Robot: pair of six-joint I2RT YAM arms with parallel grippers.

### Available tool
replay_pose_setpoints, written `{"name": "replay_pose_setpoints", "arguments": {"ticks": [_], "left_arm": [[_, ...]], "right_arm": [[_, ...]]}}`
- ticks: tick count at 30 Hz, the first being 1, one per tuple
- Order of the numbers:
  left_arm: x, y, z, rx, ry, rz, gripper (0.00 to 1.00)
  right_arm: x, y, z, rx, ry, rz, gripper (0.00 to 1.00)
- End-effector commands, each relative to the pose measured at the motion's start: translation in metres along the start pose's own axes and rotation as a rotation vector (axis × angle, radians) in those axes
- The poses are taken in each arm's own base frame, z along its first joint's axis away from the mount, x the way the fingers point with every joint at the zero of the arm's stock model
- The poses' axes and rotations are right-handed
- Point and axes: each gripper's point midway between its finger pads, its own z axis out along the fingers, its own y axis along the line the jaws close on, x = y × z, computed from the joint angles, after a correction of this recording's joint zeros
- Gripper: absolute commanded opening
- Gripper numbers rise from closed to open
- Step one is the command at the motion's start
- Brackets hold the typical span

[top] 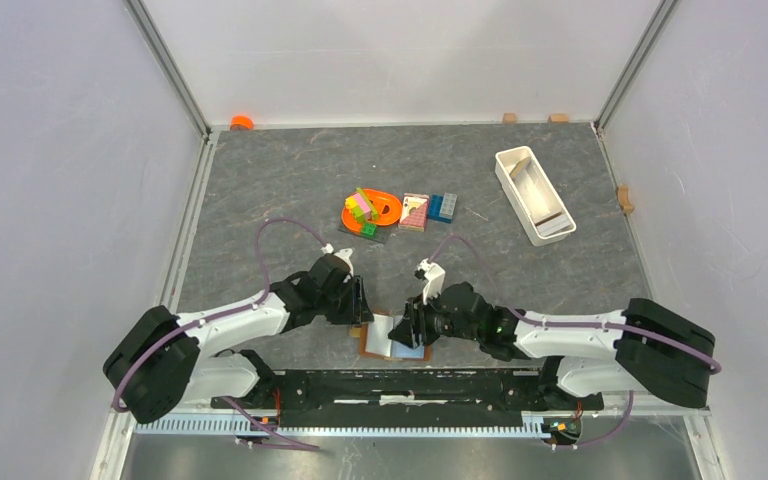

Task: Put the credit cards into the card holder
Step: Open the card holder at the center of the board.

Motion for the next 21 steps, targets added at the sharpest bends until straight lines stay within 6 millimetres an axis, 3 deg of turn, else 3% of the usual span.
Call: {"name": "replay_pose_setpoints", "arguments": {"ticks": [1,5,21], "left_arm": [[-0.001,-0.006,0.001,0.041,-0.004,0.037,0.44],[0.002,-0.008,0.001,0.058,0.001,0.028,0.40],[0.006,-0.005,0.000,0.058,0.005,0.013,0.30]], "right_arm": [[0.013,-0.044,-0.015,0.206,0.031,0.040,0.51],[0.023,-0.054,-0.021,0.225,0.039,0.081,0.51],[0.029,-0.065,-0.028,0.284,0.036,0.128,0.47]]}}
